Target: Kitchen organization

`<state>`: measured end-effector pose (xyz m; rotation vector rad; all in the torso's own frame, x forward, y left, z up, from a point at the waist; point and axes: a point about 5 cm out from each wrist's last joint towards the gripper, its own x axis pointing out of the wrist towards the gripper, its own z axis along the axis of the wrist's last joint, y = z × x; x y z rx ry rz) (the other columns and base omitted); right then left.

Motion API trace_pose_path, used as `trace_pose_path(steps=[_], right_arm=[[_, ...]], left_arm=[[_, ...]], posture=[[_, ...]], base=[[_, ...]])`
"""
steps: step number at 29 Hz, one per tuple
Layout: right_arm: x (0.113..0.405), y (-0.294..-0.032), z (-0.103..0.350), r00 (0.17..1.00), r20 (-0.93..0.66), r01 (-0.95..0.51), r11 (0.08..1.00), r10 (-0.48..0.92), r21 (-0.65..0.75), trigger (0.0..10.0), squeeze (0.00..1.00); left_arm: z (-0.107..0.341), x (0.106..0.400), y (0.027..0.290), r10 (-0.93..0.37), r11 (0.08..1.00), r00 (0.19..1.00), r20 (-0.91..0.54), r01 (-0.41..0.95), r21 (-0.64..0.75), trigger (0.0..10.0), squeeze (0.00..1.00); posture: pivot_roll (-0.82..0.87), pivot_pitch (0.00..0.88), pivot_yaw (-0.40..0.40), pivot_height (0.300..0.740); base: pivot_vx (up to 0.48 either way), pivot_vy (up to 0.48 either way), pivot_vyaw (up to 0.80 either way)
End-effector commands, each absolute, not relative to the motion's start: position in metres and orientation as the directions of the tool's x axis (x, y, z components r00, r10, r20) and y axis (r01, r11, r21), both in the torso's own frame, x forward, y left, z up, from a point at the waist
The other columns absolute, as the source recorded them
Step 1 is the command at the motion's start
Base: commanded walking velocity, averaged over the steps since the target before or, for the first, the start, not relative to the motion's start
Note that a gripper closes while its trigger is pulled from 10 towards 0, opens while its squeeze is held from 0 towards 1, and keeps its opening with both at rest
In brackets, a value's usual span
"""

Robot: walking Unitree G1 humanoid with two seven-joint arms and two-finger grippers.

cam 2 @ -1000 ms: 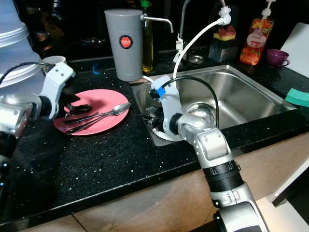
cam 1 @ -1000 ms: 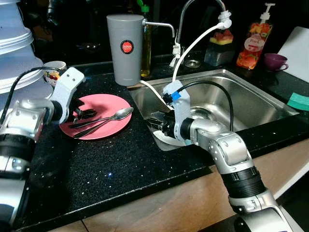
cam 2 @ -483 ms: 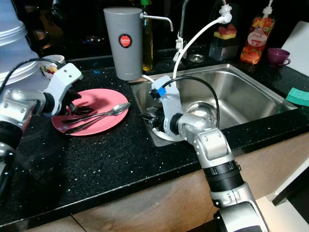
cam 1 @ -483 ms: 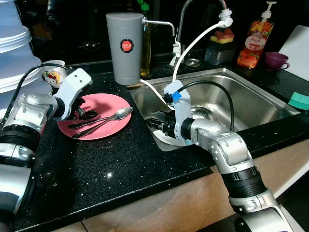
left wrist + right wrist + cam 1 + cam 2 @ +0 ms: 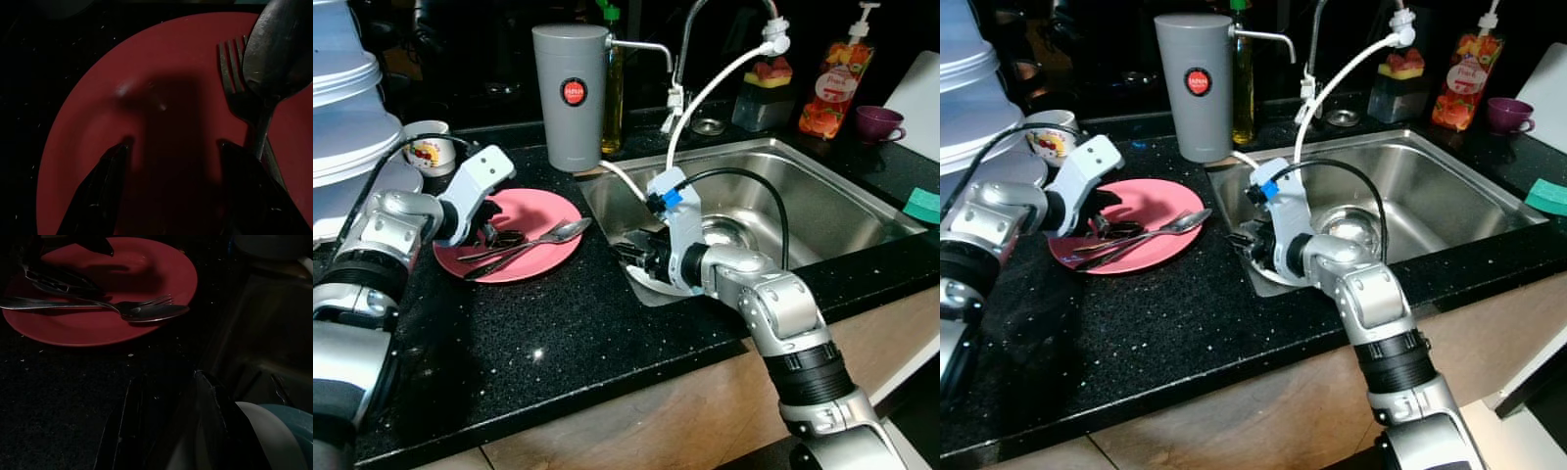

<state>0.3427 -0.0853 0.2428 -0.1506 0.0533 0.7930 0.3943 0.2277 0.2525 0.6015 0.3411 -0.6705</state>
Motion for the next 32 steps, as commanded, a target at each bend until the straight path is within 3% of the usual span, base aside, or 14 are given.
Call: trace_pose_path(steps=[1,14,23,32], right_arm=[[0.341,-0.088,0.243,0.703,-0.1,-0.711,0.695,0.704,-0.105,10.0,0.0],[0.341,-0.088,0.243,0.708,-0.101,-0.706,0.701,0.699,-0.101,10.0,0.0],[0.34,-0.089,0.242,0.711,-0.104,-0.703,0.704,0.696,-0.098,10.0,0.0],[0.341,-0.089,0.242,0.711,-0.103,-0.703,0.705,0.695,-0.097,10.0,0.0]], left_arm=[[0.245,0.394,0.224,-0.478,0.598,0.708,-0.52,0.696,0.398,10.0,0.0],[0.262,0.396,0.233,-0.471,0.643,0.75,-0.465,0.653,0.401,10.0,0.0],[0.269,0.396,0.228,-0.517,0.626,0.724,-0.456,0.683,0.376,10.0,0.0],[0.253,0.393,0.229,-0.5,0.575,0.668,-0.551,0.732,0.366,10.0,0.0]], posture=[[-0.03,0.02,0.027,0.74],[-0.03,0.029,0.031,0.74],[-0.03,0.042,0.04,0.74],[-0.03,0.043,0.042,0.74]], base=[[0.0,0.0,0.0],[0.0,0.0,0.0],[0.0,0.0,0.0],[0.0,0.0,0.0]])
